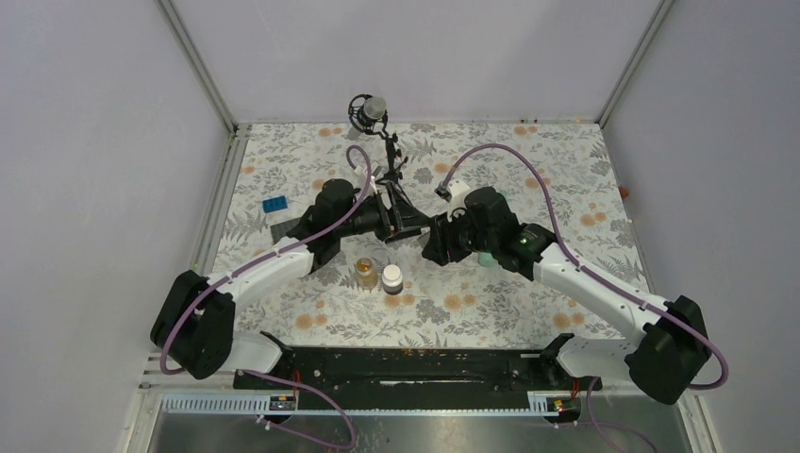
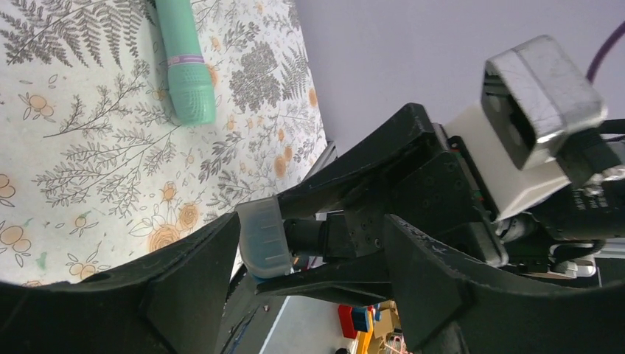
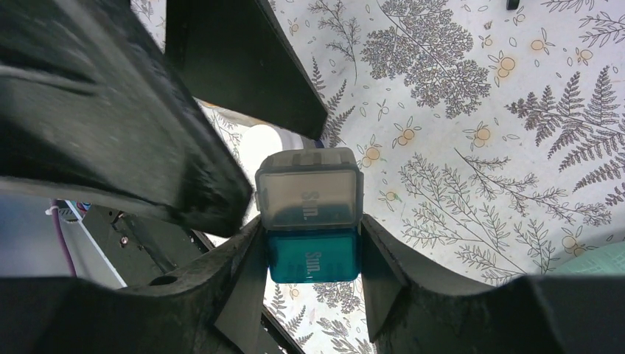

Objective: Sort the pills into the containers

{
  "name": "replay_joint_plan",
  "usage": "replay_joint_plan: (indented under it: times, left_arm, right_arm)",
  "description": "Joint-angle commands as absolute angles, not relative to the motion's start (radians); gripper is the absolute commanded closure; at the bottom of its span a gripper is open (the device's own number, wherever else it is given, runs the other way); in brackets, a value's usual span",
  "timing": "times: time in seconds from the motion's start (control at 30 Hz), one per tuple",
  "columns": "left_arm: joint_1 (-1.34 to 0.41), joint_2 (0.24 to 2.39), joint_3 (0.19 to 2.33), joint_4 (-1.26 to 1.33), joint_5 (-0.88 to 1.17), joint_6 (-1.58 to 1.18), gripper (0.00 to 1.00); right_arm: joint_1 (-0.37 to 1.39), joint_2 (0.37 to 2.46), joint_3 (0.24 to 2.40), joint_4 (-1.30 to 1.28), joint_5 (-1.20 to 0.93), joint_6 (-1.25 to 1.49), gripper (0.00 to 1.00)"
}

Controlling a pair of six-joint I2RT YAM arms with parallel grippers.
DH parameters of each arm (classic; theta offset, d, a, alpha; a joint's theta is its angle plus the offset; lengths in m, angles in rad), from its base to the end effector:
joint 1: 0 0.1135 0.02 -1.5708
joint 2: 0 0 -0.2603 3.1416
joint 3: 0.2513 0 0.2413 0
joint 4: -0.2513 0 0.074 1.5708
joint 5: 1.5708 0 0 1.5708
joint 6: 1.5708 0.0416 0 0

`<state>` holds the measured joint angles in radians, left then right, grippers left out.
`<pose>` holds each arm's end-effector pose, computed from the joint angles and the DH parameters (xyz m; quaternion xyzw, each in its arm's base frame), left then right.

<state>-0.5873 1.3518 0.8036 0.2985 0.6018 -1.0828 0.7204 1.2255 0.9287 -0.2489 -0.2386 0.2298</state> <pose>0.2360 -0.1854 0.2702 -0.0086 0.7757 -0.5915 0.2198 0.1970 0.1860 0.2881 -0.2667 0.8252 0.3150 0.3855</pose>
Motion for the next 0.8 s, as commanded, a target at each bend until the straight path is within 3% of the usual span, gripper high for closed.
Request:
replay_joint_plan:
  times: [0.0, 0.17, 0.33, 0.57, 0.7, 0.77]
  left_arm:
    - [-0.599, 1.38, 0.841, 0.333, 0.617, -1.089, 0.3]
    - [-0.599, 1.373, 0.843, 0.285, 0.586, -1.091, 0.34]
    - [-0.6, 1.38, 0.849, 0.266, 0.597, -1.092, 0.46]
    - [-0.6, 1.409, 0.873, 0.223, 0.625, -1.104, 0.55]
    - [-0.6, 1.414, 0.883, 0.185, 0.624, -1.093, 0.65]
    - [-0.6, 1.415, 0.881, 0.183, 0.621, -1.092, 0.76]
  right_arm:
    - [0.728, 1.237, 0.971, -0.197, -0.258, 0.231, 0.6]
    - [0.729, 1.238, 0.956, -0.147, -0.262, 0.26, 0.59]
    - [0.728, 1.259, 0.973, -0.142, -0.235, 0.273, 0.59]
    - [0.728, 1.307, 1.006, -0.141, -0.211, 0.304, 0.59]
    - [0.727, 1.323, 1.015, -0.147, -0.199, 0.328, 0.59]
    - [0.727, 1.331, 1.022, -0.15, -0.201, 0.342, 0.57]
